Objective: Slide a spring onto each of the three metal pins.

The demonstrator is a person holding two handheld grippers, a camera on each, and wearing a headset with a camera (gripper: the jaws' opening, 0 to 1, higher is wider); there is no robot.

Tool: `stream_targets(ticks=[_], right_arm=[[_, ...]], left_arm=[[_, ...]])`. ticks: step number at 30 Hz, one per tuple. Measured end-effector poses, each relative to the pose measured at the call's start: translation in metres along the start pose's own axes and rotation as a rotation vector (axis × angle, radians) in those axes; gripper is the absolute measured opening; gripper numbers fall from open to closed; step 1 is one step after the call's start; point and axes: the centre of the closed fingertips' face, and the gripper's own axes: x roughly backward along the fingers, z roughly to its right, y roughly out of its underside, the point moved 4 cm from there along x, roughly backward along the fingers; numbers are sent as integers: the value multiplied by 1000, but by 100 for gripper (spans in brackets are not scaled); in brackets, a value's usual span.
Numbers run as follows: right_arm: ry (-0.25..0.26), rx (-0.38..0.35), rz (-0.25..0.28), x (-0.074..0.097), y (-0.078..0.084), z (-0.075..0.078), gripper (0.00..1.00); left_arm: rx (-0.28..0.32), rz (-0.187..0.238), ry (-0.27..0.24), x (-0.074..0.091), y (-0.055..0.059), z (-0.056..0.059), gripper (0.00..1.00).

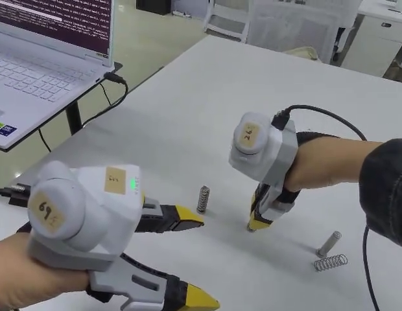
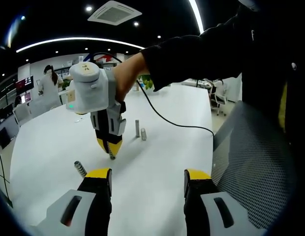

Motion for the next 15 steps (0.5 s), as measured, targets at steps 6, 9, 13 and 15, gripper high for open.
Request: stream_targets(ticks=[6,9,13,15], right_arm=[[5,1,18,4,0,0,14],[5,-1,27,7,1,-1,17],[18,2,30,11,5,-1,20],[28,-3,39,15,6,0,21]], left_arm=[[-1,-3,-1,0,-1,0,55],[-1,-1,-2,1,-1,0,55],[-2,-3,0,0,-1,0,55],[-5,-5,2,-1,-1,0,55]])
